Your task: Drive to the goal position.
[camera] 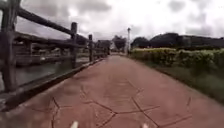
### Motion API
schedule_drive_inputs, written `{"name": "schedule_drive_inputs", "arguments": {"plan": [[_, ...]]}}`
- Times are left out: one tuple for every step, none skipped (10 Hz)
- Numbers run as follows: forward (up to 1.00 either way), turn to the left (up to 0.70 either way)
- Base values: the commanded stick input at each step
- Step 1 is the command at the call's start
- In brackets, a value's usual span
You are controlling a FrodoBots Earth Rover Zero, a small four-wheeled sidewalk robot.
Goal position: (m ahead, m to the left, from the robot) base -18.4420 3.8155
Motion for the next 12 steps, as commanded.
{"name": "schedule_drive_inputs", "arguments": {"plan": [[1.0, 0.0], [1.0, 0.0], [1.0, 0.0], [1.0, 0.0], [1.0, 0.0], [1.0, 0.0], [1.0, 0.0], [1.0, 0.0], [1.0, 0.0], [1.0, 0.0], [1.0, 0.0], [1.0, -0.27]]}}
